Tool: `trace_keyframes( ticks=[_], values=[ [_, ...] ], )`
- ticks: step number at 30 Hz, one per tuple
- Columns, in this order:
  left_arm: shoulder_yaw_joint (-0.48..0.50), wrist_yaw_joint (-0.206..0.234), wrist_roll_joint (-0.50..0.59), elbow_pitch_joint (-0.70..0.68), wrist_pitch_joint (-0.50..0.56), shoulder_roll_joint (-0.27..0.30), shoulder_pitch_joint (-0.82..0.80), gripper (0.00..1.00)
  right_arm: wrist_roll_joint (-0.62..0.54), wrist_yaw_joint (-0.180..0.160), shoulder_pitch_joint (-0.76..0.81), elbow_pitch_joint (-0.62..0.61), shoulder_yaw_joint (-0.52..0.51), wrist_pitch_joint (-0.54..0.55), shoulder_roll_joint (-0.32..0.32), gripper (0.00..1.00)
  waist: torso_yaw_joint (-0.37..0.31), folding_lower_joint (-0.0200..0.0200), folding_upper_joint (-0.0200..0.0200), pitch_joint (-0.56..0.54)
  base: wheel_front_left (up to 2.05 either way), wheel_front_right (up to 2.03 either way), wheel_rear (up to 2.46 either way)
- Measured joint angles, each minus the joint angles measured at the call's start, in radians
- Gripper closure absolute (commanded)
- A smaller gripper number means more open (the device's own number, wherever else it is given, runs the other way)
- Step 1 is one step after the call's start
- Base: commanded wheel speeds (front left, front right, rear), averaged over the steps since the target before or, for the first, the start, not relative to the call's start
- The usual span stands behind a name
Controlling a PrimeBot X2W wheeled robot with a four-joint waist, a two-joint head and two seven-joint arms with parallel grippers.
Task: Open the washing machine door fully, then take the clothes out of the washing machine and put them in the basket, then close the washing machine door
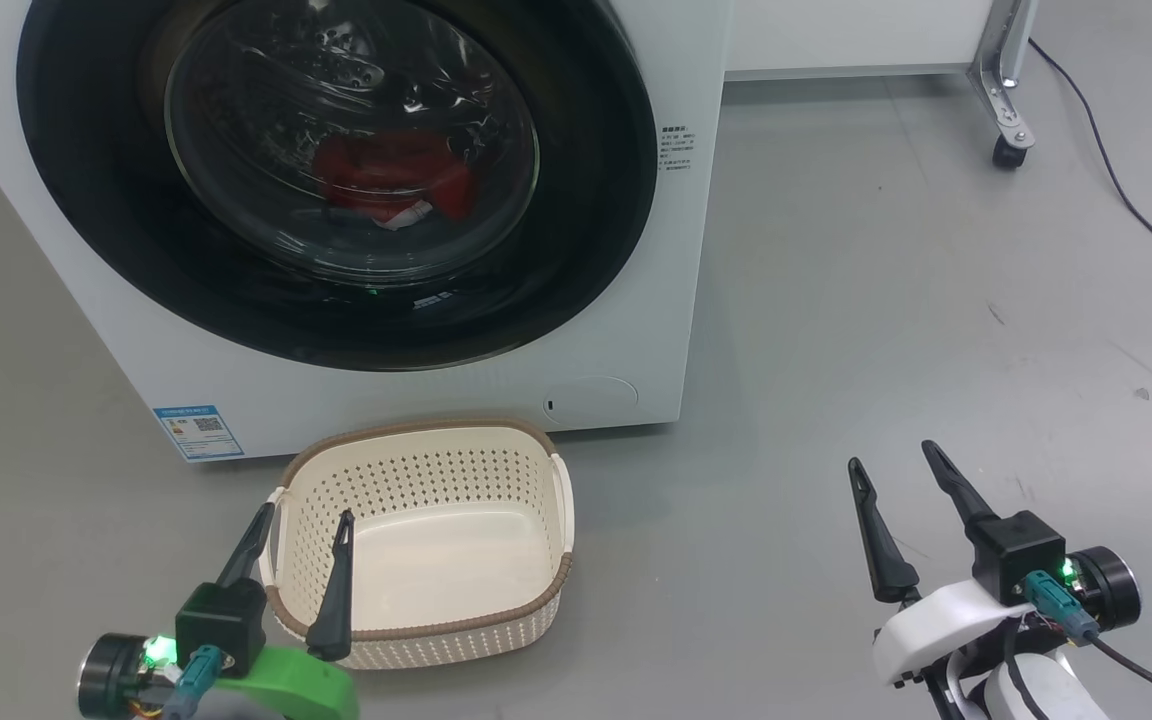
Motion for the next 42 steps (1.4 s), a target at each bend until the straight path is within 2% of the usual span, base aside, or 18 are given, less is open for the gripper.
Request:
trace_keyframes(
  ticks=[25,26,27,28,36,42],
  values=[
    [0.034,-0.002,-0.002,0.03,0.0,-0.022,0.0,0.0,-0.007,0.01,0.0,0.006,-0.034,0.0,0.016,0.0,0.001,0.0,0.0,-0.002,0.0,0.0,0.0],
    [0.036,-0.002,-0.002,0.03,0.0,-0.023,-0.001,0.0,-0.007,0.01,0.0,0.006,-0.035,0.0,0.017,0.24,0.001,0.0,0.0,-0.002,0.0,0.0,0.0],
    [0.038,-0.002,-0.002,0.031,0.0,-0.023,-0.001,0.0,-0.007,0.01,0.0,0.006,-0.038,0.0,0.019,0.85,0.002,0.0,0.0,-0.002,0.0,0.0,0.0],
    [0.039,-0.002,-0.002,0.031,0.0,-0.023,-0.001,0.0,-0.007,0.011,0.0,0.007,-0.04,0.0,0.021,1.0,0.002,0.0,0.0,-0.002,0.0,0.0,0.0],
    [0.05,-0.01,-0.002,0.035,0.0,-0.029,-0.001,0.0,0.0,0.02,0.001,0.018,-0.059,0.0,0.031,1.0,0.004,0.0,0.0,-0.002,0.0,0.0,0.0],
    [0.055,-0.011,-0.002,0.035,0.0,-0.034,-0.002,0.0,0.057,0.038,0.002,0.029,-0.091,0.0,0.062,1.0,0.007,0.0,0.0,-0.001,0.0,0.0,0.0]
  ],
)
